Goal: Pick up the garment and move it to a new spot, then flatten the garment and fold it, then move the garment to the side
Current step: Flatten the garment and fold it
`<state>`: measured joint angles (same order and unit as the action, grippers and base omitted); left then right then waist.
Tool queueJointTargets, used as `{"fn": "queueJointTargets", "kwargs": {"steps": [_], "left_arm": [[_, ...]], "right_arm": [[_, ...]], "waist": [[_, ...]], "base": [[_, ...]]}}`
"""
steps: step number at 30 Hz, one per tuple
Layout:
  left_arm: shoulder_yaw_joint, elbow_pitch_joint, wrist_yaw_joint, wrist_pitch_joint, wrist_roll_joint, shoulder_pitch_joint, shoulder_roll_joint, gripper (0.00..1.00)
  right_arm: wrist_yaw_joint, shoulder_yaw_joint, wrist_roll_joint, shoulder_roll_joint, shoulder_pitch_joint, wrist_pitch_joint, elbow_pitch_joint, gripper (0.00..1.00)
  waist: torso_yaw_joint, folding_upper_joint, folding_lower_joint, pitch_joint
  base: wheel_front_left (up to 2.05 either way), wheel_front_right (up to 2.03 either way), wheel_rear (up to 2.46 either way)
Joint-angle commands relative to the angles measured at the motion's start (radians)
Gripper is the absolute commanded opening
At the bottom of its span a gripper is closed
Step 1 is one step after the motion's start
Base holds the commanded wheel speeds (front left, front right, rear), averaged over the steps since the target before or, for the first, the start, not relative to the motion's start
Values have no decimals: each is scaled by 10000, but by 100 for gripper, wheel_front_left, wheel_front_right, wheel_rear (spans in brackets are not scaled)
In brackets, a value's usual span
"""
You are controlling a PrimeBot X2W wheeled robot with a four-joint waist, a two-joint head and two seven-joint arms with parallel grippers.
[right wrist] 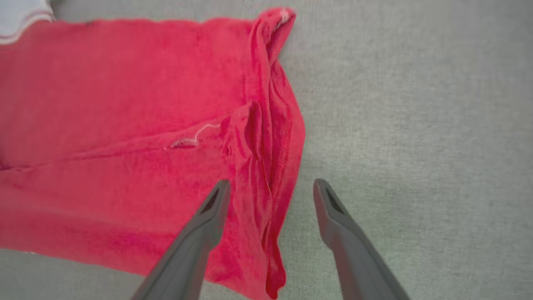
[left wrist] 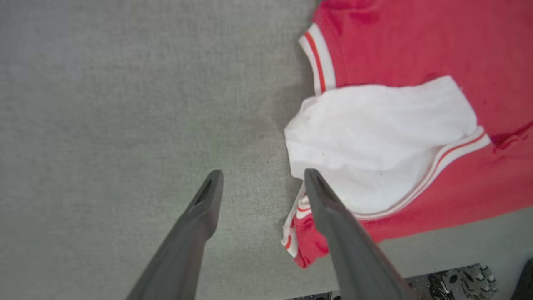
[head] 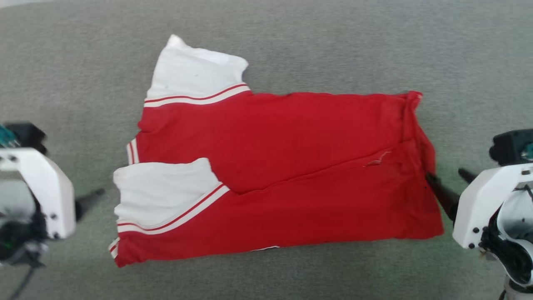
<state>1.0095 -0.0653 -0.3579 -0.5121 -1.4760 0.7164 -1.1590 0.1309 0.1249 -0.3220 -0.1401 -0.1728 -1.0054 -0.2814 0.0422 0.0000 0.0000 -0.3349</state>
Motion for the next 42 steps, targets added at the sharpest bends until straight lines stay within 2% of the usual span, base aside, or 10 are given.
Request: {"fn": "queueJointTargets", "kwargs": {"steps": [1,6,10,11,15,21,29,35,39,42], "left_arm": [[-107,-31,70,-79,297,337,-153,100],[-459,477,552,-44,906,1282,-296,100],[-626,1248,1237,60,1577,2116,-62,100],[-626,1248,1237,60,1577,2116,-62,100],[-817,2241,1945,235,1865,2845,284,100],[-876,3802,2794,225,2356,3777,744,100],[-737,5810,3488,-337,2684,4671,1272,100],[-574,7099,3754,-803,2744,5014,1669,100],[-458,7946,3585,-1337,2556,5033,2051,100],[-257,8555,3290,-2290,2295,4830,2378,100]], "right_arm": [[-4,-45,34,158,26,447,-283,100],[-4,-238,320,477,-395,2317,-802,100],[-4,-390,618,756,-767,4221,-812,100],[-4,-390,618,756,-767,4221,-812,100],[-4,-406,908,888,-1076,6116,-521,100],[-4,-570,507,908,-1279,8210,136,100],[-4,-1313,58,895,-1311,8731,705,100],[-4,-1557,-152,898,-1348,8726,921,100],[-4,-1684,-214,900,-1424,8498,1073,100],[-5,-1882,-82,897,-1538,8088,1159,100]], "waist": [[-227,0,0,34],[-827,0,0,-78],[-1324,0,0,-281],[-1324,0,0,-281],[-1881,0,0,-545],[-2600,0,0,-965],[-3370,0,0,-1479],[-3686,0,0,-1767],[-3768,0,0,-1876],[-3754,0,0,-1928]], "base": [[0,0,0],[0,0,0],[0,0,0],[0,0,0],[0,0,0],[0,0,0],[0,0,0],[0,0,0],[0,0,0],[0,0,0]]}}
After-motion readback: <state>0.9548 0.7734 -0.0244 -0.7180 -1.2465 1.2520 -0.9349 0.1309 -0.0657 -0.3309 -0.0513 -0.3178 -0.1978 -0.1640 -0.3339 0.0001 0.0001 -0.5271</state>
